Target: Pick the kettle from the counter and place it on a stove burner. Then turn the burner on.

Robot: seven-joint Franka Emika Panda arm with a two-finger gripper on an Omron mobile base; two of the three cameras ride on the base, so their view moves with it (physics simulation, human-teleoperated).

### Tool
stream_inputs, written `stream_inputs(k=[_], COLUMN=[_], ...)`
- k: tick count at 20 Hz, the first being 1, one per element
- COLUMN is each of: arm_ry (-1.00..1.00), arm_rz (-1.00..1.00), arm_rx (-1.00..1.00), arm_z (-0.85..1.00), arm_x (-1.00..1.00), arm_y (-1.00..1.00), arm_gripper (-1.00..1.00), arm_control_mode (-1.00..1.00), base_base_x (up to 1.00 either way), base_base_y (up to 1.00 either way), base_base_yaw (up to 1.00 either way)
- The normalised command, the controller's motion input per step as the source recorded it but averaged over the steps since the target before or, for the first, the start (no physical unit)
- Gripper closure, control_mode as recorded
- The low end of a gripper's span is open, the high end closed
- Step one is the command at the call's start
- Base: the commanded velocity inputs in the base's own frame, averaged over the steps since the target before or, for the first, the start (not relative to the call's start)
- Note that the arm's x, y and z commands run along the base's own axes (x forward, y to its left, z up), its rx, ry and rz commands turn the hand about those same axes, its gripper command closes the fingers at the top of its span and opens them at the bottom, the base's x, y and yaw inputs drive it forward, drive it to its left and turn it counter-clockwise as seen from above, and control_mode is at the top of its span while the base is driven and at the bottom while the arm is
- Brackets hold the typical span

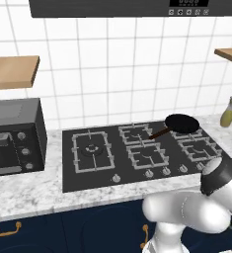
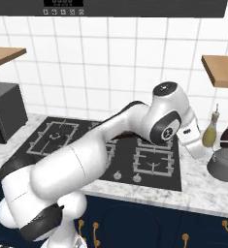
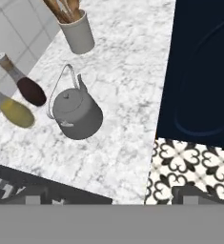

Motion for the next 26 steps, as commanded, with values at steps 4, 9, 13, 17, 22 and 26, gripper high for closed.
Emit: stream_inputs(k=[4, 9, 13, 17, 22, 26], arm_ry=[0.14, 0.18, 0.05, 0.0, 0.0, 0.05], arm_rz=[0.13, 0.14, 0.08, 0.05, 0.01, 0.0], arm_rx=[0.08, 0.09, 0.1, 0.07, 0.01, 0.01], arm_z=[-0.11, -0.31, -0.35, -0.41, 0.0, 0.05], arm_x=[0.46, 0.53, 0.57, 0.5, 0.05, 0.24], arm_y=[-0.84, -0.53, -0.37, -0.36, -0.07, -0.01], arm_gripper=[-1.0, -1.0, -1.0, -1.0, -1.0, -1.0], arm_control_mode=[-1.0, -1.0, -1.0, -1.0, -1.0, -1.0], base_base_x=[0.0, 0.0, 0.0, 0.0, 0.0, 0.0], base_base_y=[0.0, 0.0, 0.0, 0.0, 0.0, 0.0], base_base_yaw=[0.0, 0.0, 0.0, 0.0, 0.0, 0.0])
